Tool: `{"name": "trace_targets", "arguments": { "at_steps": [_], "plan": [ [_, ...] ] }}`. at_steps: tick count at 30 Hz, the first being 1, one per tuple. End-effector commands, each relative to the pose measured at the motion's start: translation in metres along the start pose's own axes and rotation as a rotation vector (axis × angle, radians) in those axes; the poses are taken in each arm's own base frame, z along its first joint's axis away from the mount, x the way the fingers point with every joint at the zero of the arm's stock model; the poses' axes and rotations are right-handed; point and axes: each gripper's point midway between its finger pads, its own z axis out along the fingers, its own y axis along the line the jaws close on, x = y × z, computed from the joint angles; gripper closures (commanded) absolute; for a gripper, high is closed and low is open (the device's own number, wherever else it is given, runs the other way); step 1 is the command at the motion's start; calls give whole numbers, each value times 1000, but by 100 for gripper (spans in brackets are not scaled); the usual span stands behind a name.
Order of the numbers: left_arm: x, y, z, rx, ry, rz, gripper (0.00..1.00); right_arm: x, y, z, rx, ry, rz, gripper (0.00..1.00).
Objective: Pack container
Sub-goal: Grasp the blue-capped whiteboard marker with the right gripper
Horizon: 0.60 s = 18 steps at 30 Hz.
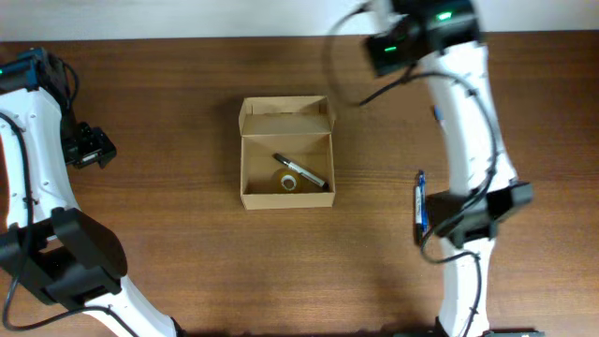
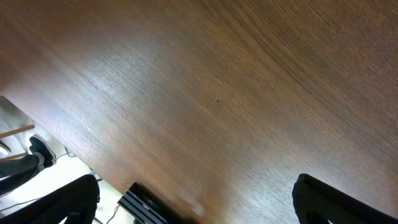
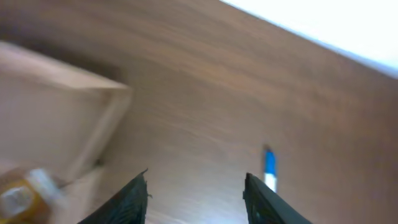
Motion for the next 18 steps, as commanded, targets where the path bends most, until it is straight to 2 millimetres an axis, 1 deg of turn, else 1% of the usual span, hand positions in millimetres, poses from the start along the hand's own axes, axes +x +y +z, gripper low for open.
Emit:
{"name": "trace_targets", "arguments": {
  "at_steps": [1, 2, 3, 5, 6, 10, 12, 14, 18],
  "plan": [
    [0, 1, 4, 1, 12, 8, 0, 42, -59, 42, -8, 124, 174, 47],
    [0, 1, 4, 1, 12, 8, 0, 58, -71, 55, -18, 162, 209, 46],
    [0, 1, 4, 1, 12, 8, 0, 69, -79, 63, -24, 190, 233, 46],
    [0, 1, 4, 1, 12, 8, 0, 101, -96, 85, -30, 268, 287, 46],
    [0, 1, 4, 0, 12, 8, 0, 116, -102, 95, -34, 301, 310, 46],
    [0, 1, 4, 0, 12, 8, 0, 159, -117, 127, -53, 367, 346, 46],
    [0, 1, 4, 0, 12, 8, 0, 173, -122, 137, -55, 381, 344, 45],
    [0, 1, 4, 0, 12, 8, 0, 183, -126, 144, -59, 392, 338, 45],
    [0, 1, 4, 0, 12, 8, 0, 192, -119, 153, -113, 397, 288, 46]
  ]
}}
